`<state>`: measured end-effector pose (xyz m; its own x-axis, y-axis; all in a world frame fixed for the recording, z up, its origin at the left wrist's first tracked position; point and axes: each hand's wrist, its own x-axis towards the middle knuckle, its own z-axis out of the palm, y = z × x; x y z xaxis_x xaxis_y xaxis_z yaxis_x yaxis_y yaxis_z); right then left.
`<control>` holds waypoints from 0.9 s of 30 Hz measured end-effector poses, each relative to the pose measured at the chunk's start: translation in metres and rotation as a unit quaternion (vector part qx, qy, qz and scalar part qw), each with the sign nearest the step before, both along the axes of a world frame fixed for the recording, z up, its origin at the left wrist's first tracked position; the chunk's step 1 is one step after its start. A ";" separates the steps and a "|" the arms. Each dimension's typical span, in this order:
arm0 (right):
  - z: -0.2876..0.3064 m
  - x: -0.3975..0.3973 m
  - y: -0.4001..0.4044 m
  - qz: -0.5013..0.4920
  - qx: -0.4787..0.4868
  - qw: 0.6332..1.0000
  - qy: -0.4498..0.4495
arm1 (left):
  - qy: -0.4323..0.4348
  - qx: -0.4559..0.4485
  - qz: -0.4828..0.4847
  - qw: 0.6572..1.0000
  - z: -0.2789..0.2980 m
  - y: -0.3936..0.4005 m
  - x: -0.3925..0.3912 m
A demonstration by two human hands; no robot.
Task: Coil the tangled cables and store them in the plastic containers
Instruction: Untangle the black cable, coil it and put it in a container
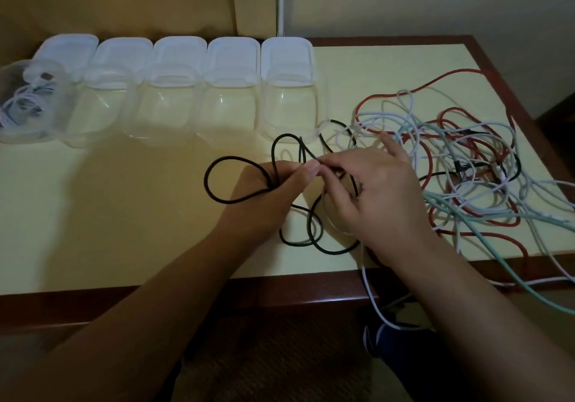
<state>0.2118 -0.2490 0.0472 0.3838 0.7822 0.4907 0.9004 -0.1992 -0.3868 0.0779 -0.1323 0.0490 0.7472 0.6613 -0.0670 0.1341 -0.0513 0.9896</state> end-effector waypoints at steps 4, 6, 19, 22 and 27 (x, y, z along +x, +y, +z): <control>-0.001 -0.002 0.000 0.014 0.000 1.000 -0.006 | -0.011 -0.093 0.069 0.993 -0.002 -0.005 0.007; -0.002 -0.002 -0.001 0.015 -0.005 1.000 0.001 | -0.013 -0.114 0.080 0.990 -0.001 -0.005 0.009; -0.005 0.004 -0.002 -0.035 -0.077 0.996 0.017 | -0.075 -0.115 0.125 0.983 0.008 0.017 0.004; -0.008 0.017 -0.005 -0.097 -0.140 0.985 0.010 | -0.102 -0.176 0.179 0.962 0.016 0.033 -0.004; -0.005 0.017 -0.004 -0.110 -0.102 0.988 0.034 | -0.101 -0.166 0.159 0.968 0.013 0.061 -0.022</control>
